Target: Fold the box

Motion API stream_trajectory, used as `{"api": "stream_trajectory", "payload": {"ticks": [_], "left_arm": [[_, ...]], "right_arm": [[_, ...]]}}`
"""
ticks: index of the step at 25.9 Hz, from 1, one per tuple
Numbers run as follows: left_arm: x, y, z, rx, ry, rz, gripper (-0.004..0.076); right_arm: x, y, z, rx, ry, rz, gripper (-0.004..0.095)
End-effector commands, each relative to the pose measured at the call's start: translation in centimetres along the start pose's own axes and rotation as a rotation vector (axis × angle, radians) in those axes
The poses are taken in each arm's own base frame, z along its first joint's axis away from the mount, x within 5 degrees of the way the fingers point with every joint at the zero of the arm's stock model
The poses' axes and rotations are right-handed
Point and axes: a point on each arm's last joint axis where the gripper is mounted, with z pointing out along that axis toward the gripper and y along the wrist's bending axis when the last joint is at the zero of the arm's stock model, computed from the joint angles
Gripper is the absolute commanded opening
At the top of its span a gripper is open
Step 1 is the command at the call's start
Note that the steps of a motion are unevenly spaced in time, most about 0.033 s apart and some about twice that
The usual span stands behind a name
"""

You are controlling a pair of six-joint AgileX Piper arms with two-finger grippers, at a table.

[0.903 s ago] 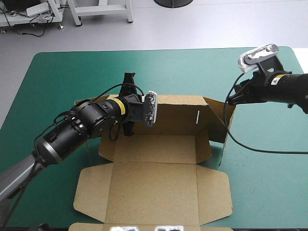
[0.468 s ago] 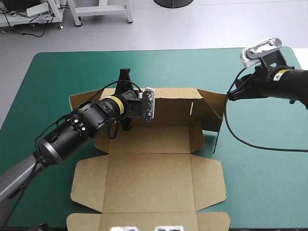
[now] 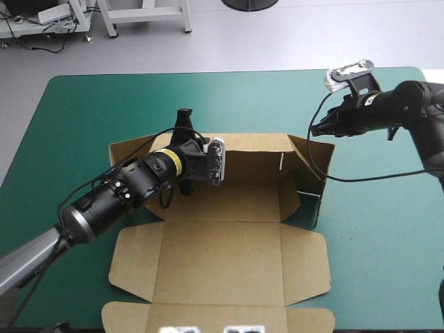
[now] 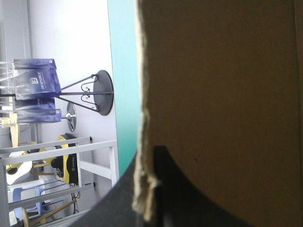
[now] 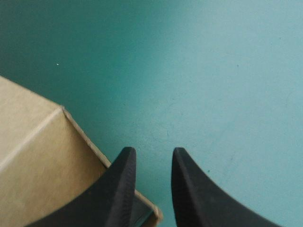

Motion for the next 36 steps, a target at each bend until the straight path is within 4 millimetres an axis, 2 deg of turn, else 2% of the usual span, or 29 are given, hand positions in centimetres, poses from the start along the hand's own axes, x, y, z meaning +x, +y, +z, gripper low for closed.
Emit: {"api": "stream_trajectory", "payload": {"ticks": [1, 4, 8, 17, 20, 24, 28, 33, 36], "left_arm": [[-1.0, 1.9, -1.6, -0.119, -0.091, -0.015, -0.0006], [-0.9, 1.8, -1.6, -0.116, -0.085, -0.013, -0.0006], [-0.9, 1.8, -1.6, -0.114, -0.08, -0.009, -0.0006], [-0.6, 1.6, -1.6, -0.094, -0.053, -0.018, -0.0006], [-0.5, 1.5, -1.6, -0.084, -0.041, -0.018, -0.0006], [-0.4, 1.5, -1.6, -0.08, -0.029, -0.009, -0.0006], [-0.4, 1.4, -1.5, -0.076, -0.024, -0.008, -0.0006], [-0.3, 1.2, -1.3, -0.052, -0.009, -0.017, -0.0006], [-0.3, 0.9, -0.9, -0.031, -0.009, -0.039, -0.0006]], "right_arm": [[-1.9, 0.3, -0.4, -0.035, -0.093, -0.007, 0.0172], [-2.4, 0.1, 0.6, -0.065, -0.054, -0.025, -0.0019], [-2.3, -0.1, 1.7, -0.098, 0.038, -0.038, -0.0025], [-1.1, -0.2, 2.8, -0.16, 0.152, -0.065, -0.0025], [-0.3, -0.7, 3.2, -0.209, 0.153, -0.046, -0.0025], [1.8, -1.3, 4.0, -0.325, 0.151, -0.008, -0.0025], [3.0, -0.7, 4.2, -0.367, 0.16, -0.018, -0.0025], [4.4, 0.4, 3.2, -0.413, 0.138, -0.082, -0.0025], [5.3, 0.9, 3.6, -0.467, 0.121, -0.124, -0.0025]]}}
